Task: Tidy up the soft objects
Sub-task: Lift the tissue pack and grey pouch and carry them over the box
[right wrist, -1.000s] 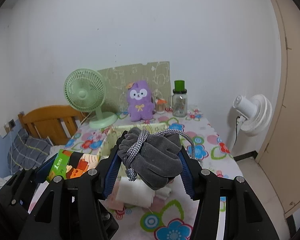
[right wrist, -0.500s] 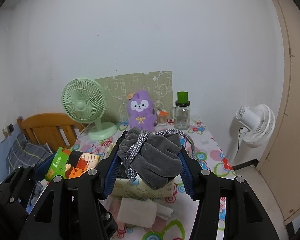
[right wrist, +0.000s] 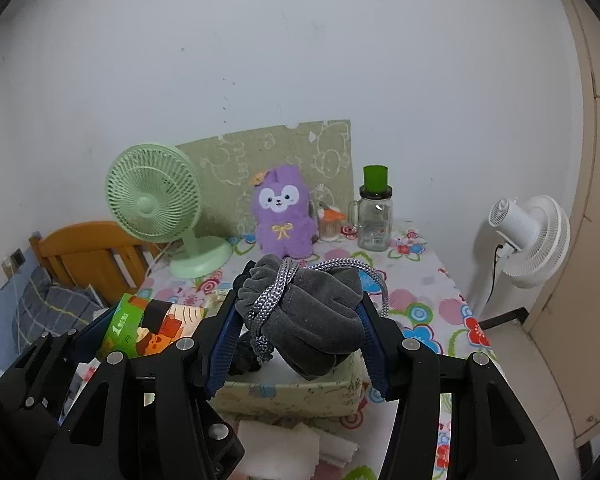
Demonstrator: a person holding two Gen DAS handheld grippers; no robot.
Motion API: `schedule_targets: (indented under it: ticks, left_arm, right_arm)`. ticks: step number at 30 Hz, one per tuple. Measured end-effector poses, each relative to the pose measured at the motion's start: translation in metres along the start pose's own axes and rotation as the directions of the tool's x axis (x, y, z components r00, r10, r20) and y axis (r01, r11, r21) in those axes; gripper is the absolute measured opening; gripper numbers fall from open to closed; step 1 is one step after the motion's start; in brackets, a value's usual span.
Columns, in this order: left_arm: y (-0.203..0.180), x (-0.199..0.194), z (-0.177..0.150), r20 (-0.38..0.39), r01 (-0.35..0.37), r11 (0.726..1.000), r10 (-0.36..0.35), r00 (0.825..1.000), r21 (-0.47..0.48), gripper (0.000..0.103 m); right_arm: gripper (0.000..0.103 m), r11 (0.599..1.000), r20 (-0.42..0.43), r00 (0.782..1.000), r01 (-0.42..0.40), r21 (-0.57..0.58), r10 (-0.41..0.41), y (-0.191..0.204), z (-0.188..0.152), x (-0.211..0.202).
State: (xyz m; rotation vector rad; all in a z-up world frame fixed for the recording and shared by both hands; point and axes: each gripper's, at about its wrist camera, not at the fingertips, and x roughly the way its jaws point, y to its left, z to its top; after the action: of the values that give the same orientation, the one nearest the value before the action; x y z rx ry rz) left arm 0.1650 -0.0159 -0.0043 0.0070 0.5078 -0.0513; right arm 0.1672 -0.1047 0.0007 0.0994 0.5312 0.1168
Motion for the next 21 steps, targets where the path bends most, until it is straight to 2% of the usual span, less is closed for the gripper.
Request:
schedule_targets:
  ticks: [15, 21]
  left_arm:
    - [0.005, 0.075, -0.004, -0.062, 0.012, 1.000, -0.013, 0.998, -0.025, 0.072]
    - [0.012, 0.105, -0.011, -0.125, 0.029, 0.998, -0.035, 0.992, -0.049, 0.073]
  right_arm:
    - [0.058, 1.000, -0.076, 0.997, 0.010, 0.003, -0.010, -0.008, 0.001, 0.082]
    - [0.058, 1.000, -0.107, 0.994, 0.014, -0.001, -0.014, -0.010, -0.004, 0.112]
